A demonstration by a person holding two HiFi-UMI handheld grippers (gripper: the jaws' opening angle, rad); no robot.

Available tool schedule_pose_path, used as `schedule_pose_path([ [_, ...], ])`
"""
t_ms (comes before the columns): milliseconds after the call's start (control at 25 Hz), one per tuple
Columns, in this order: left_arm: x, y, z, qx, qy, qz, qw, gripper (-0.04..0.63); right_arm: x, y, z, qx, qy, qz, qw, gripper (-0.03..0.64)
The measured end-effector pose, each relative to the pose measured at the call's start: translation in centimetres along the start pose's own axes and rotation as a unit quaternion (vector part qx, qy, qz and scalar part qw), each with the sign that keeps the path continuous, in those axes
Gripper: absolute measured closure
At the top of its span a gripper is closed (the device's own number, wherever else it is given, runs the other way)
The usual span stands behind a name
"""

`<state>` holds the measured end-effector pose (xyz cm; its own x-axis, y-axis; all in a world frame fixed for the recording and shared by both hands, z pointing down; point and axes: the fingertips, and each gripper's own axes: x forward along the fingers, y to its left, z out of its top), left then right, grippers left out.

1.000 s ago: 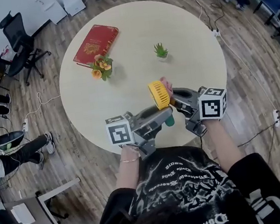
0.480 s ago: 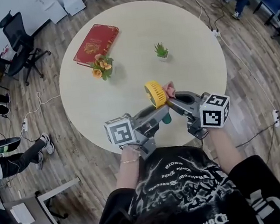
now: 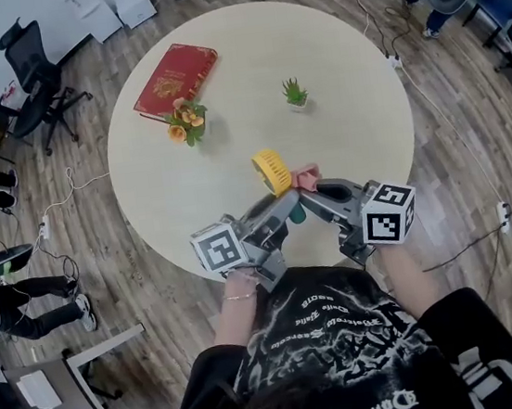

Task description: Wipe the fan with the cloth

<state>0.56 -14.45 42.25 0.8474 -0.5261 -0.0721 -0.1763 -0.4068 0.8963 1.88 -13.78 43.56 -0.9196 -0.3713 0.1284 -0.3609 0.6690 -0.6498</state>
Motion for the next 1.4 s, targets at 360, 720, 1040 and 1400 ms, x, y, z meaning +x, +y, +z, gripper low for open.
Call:
schedule_pose_path([
  [360, -1.0, 1.5, 2.9, -0.108, -0.117, -0.003, 0.9873, 0.397, 0.1, 1.7, -2.9, -0.013, 0.046, 0.013, 0.999, 0.591],
  [720, -2.8, 8.9, 2.3, -0.023, -0.072, 0.177, 0.9813, 0.397, -1.9, 1.2, -5.4, 0.015, 0.033, -0.018, 0.999, 0.589],
  [1040, -5.4, 14.8, 0.5, 0.216, 0.128, 0.407, 0.8781, 0.397, -4.1, -0.9, -5.5, 0.015, 0.011, -0.077, 0.997, 0.589],
  [1400, -6.3, 19.5, -3.1, 0.313, 0.298, 0.466, 0.772, 0.396, -4.7, -1.5, -6.3, 0.024, 0.011, -0.101, 0.994, 0.589],
])
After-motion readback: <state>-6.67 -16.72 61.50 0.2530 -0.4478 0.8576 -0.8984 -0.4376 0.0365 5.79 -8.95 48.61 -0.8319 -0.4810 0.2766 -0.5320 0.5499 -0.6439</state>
